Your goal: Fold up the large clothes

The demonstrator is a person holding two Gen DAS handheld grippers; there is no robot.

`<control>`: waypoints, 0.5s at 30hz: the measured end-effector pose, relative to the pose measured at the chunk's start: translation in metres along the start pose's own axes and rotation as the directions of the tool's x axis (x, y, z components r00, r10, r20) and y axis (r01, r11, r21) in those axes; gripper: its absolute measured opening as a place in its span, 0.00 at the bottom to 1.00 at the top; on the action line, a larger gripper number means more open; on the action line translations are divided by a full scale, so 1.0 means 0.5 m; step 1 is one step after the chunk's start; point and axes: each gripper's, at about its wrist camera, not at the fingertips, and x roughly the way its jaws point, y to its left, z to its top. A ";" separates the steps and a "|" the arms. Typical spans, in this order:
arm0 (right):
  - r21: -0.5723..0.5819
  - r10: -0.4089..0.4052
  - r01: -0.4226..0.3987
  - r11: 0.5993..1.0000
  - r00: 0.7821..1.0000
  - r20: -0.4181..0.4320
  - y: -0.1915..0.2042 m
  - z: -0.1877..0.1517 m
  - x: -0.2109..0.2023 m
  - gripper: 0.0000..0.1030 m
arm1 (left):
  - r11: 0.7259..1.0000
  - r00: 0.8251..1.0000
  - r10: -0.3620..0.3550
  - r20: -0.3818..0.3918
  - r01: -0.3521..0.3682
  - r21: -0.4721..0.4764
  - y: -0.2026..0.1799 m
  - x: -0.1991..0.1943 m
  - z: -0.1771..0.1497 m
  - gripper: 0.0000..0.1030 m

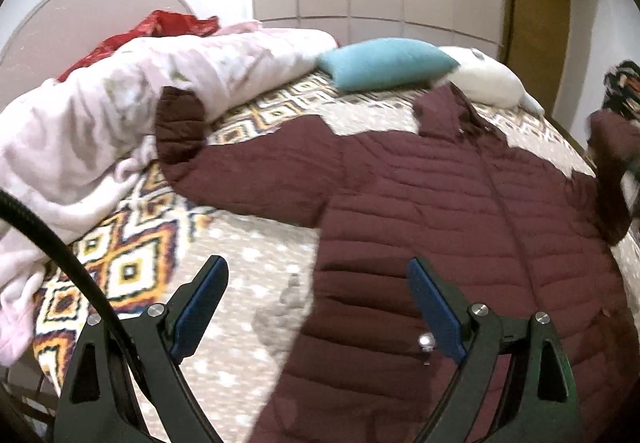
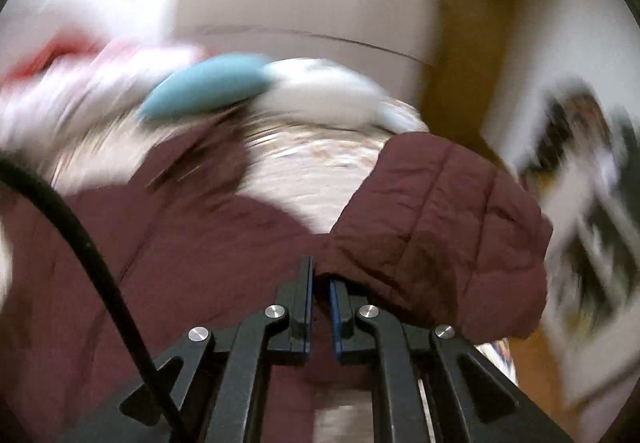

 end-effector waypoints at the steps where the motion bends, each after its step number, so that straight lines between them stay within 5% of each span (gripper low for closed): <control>1: -0.121 0.001 -0.002 0.993 1.000 -0.006 0.078 -0.011 0.004 0.07 | 1.000 1.000 0.004 0.002 -0.004 -0.012 0.014 -0.002 0.002 0.88; 5: -0.525 -0.020 0.005 0.851 1.000 -0.023 0.324 -0.109 0.029 0.07 | 0.999 1.000 0.014 0.002 -0.014 -0.029 0.055 -0.008 0.007 0.88; 8: -0.637 -0.018 -0.004 0.771 0.999 -0.029 0.395 -0.172 0.035 0.08 | 1.000 1.000 0.010 0.020 -0.010 -0.021 0.059 -0.016 0.010 0.88; 11: -0.640 -0.001 -0.024 0.768 0.999 -0.039 0.413 -0.210 0.022 0.14 | 0.999 0.999 -0.026 0.029 0.026 -0.033 0.050 -0.018 0.016 0.88; 15: -0.546 0.056 -0.087 0.833 0.996 -0.073 0.375 -0.221 -0.011 0.35 | 0.990 0.992 -0.126 0.012 0.127 -0.059 0.000 -0.003 0.036 0.88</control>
